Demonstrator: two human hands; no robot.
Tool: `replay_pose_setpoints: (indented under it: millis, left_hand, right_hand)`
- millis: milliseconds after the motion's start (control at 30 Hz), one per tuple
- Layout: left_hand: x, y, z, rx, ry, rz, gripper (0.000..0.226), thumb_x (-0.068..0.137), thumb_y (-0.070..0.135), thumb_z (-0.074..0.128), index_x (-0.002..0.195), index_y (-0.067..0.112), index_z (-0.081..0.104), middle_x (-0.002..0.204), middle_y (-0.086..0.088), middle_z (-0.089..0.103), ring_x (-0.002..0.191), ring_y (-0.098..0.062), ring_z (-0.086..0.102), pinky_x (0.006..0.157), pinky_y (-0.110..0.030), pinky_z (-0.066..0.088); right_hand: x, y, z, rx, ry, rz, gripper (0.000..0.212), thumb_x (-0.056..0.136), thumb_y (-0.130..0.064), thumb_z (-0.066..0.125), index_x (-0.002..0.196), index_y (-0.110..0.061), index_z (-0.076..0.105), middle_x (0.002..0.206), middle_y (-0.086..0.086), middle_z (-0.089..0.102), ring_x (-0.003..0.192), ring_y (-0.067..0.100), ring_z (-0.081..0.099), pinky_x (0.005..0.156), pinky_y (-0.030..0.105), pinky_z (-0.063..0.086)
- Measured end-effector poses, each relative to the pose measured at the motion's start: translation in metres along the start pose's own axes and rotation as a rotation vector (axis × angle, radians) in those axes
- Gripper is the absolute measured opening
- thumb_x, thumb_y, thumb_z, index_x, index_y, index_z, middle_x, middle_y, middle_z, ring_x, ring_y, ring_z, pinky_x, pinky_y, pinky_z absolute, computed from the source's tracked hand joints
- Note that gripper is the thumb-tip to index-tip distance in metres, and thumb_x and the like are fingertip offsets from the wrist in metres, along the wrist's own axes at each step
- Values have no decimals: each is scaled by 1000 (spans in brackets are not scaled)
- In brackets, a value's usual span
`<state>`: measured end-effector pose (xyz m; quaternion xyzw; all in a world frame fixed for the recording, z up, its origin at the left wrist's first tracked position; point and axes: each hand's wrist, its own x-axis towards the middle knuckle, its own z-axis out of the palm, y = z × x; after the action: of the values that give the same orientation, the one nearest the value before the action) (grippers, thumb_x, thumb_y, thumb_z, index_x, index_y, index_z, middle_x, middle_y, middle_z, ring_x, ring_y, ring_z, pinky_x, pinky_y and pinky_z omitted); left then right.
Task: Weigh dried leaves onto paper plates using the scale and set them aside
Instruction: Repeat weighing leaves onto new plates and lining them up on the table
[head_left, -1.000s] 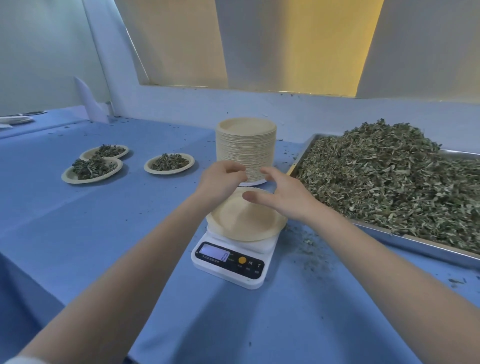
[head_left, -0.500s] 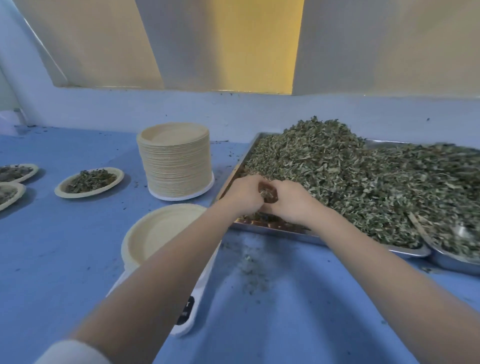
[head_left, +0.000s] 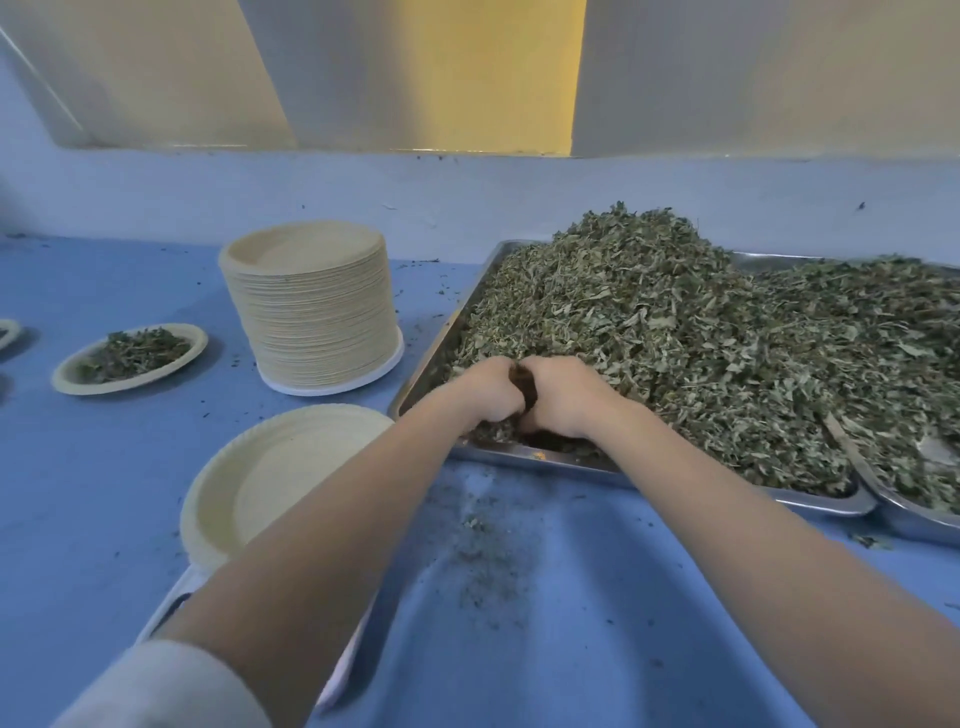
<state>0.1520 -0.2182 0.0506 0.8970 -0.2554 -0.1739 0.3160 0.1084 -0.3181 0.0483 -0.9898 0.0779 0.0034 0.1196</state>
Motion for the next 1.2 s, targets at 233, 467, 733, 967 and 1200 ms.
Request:
replay_pose_setpoints:
  millis: [233, 467, 733, 967, 1200]
  left_hand:
    - [-7, -12, -43, -229, 81, -5, 43, 85, 5, 66, 126, 6, 55, 106, -13, 62, 90, -24, 59, 82, -33, 54]
    - [-15, -9, -64, -273, 155, 7, 53, 83, 8, 70, 132, 7, 52, 101, -9, 50, 83, -20, 51, 71, -31, 46]
    - [-29, -1, -59, -396, 172, 50, 43, 84, -1, 65, 126, -1, 55, 98, -16, 59, 90, -29, 59, 92, -45, 50]
    - [-66, 12, -93, -381, 148, 135, 28, 87, -3, 61, 114, 7, 58, 83, -7, 60, 74, -15, 58, 69, -21, 54]
    - [-140, -41, -135, -206, 235, 61, 26, 84, -1, 64, 110, 2, 65, 88, -10, 64, 82, -18, 60, 84, -29, 51]
  right_hand:
    - [5, -6, -17, 273, 186, -72, 56, 77, -25, 76, 129, -20, 57, 123, 8, 60, 101, 17, 55, 78, 18, 37]
    - [5, -19, -26, 375, 250, -88, 50, 79, -20, 74, 127, -19, 60, 123, 5, 62, 85, 9, 53, 62, 8, 38]
    - [-10, -21, -42, 351, 246, -74, 50, 78, -19, 74, 126, -18, 61, 126, 4, 61, 87, 7, 51, 72, 15, 36]
    - [-30, -53, -78, 245, 256, -132, 51, 77, -21, 74, 126, -15, 62, 119, 4, 65, 80, 8, 50, 61, 15, 36]
    - [-52, -139, -56, 280, 197, -284, 34, 72, -18, 74, 100, 2, 70, 88, 17, 69, 82, 27, 63, 64, 36, 47]
